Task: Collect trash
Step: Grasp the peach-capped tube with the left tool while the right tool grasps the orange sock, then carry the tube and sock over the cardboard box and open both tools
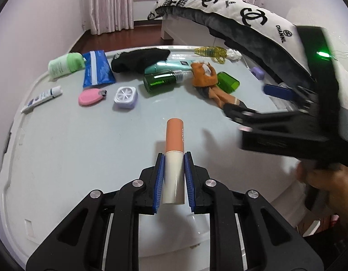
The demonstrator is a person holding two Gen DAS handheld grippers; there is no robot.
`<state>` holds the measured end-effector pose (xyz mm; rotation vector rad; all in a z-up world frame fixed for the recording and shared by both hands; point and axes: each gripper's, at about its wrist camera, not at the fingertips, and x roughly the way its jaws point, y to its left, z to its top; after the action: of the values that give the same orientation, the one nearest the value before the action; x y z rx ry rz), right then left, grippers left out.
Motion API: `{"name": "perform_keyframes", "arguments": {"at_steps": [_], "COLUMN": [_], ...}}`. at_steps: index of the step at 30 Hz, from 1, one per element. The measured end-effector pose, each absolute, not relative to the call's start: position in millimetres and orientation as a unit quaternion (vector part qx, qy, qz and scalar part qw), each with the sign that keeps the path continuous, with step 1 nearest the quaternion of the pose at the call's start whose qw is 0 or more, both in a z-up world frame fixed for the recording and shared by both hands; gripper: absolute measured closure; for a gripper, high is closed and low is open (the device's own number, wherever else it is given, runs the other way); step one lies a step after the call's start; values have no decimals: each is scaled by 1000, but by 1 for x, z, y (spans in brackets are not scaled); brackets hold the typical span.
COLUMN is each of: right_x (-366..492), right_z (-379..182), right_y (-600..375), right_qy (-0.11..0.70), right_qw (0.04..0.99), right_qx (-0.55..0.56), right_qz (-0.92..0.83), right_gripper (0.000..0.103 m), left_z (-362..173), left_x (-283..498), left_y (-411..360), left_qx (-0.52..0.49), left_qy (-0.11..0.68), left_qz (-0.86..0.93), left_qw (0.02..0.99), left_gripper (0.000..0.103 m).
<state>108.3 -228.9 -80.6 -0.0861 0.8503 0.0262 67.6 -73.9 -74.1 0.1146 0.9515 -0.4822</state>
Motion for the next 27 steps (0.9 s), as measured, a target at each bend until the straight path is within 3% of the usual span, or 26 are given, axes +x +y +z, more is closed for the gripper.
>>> {"name": "perform_keyframes", "arguments": {"at_steps": [3,5,6,7,8,10,27], "right_x": [121,133,137,140,142,144,49], "right_z": [-91,-101,-104,-103,-102,-98,-13], "right_y": [-224,-221,-221,-222,-223,-224,-223], "right_qy": [422,441,447,447,450,460,412], "right_qw": [904,895,892,892,891,887,909], "right_qx": [-66,-72,-68,-62,-56,-40,2], "right_qz": [6,11,15,13,9,11,59], "right_gripper": [19,54,54,60,77,91,92], "left_z": [-73,-72,-72,-73,-73,-74,-65], "left_x": [64,62,62,62,62,61,51], "left_y": [-74,-74,-74,-74,-74,-74,-68], "left_qx": [56,52,53,55,54,52,49], "left_qy": [451,451,452,452,452,455,447], "left_qz": [-237,-242,-243,-244,-243,-246,-249], "left_qw": [859,858,857,856,856,854,858], "left_gripper": [85,85,85,85,85,85,85]}}
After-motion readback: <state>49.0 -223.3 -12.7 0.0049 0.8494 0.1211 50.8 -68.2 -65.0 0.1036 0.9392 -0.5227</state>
